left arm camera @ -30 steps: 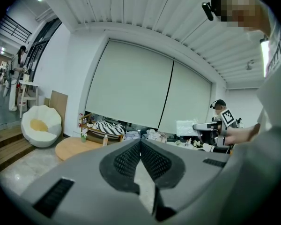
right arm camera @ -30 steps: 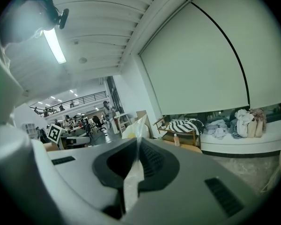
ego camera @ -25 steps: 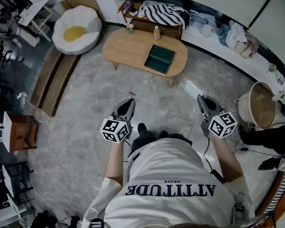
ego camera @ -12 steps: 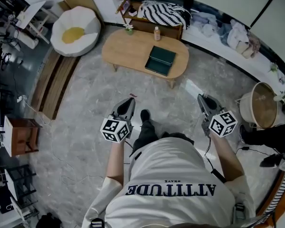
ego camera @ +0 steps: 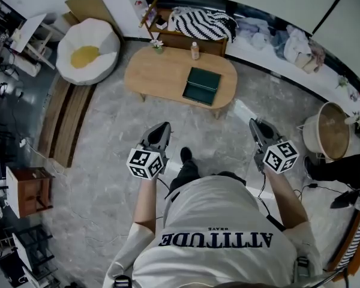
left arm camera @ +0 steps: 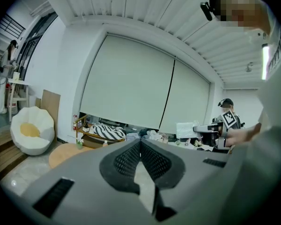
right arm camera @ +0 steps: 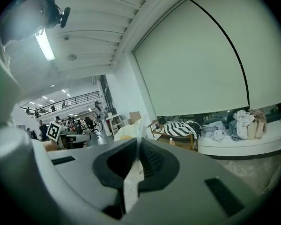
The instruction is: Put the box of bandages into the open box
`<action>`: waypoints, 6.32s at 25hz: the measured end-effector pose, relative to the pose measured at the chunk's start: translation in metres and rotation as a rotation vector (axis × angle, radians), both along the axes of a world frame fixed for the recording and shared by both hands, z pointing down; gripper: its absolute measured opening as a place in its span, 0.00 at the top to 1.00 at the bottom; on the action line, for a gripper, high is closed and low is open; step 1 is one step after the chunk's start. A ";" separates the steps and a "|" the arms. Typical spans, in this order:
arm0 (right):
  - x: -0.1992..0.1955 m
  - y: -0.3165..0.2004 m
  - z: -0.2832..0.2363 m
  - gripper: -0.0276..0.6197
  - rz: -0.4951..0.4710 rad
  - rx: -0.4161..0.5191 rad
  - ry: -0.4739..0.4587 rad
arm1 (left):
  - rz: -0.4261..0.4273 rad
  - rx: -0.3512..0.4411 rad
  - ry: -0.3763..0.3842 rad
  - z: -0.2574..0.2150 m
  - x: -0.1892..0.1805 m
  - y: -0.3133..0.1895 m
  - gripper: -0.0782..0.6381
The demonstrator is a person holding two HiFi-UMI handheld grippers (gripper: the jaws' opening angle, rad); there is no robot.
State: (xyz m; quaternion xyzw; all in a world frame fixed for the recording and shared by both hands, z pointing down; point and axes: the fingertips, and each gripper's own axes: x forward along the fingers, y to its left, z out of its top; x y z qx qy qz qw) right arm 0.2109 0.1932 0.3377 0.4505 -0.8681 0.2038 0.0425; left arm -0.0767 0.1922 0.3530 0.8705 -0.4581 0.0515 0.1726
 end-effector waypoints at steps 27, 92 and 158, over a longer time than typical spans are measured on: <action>-0.123 -0.125 0.017 0.92 0.132 -0.039 0.061 | 0.192 -0.013 -0.022 0.021 -0.109 -0.174 0.86; -0.045 -0.389 0.322 0.92 -0.212 -0.499 0.065 | -0.066 -0.330 -0.098 0.271 0.027 -0.371 0.86; -0.205 -0.384 0.708 0.64 -0.161 -0.926 0.318 | 0.093 -0.587 -0.093 0.549 -0.067 -0.406 0.86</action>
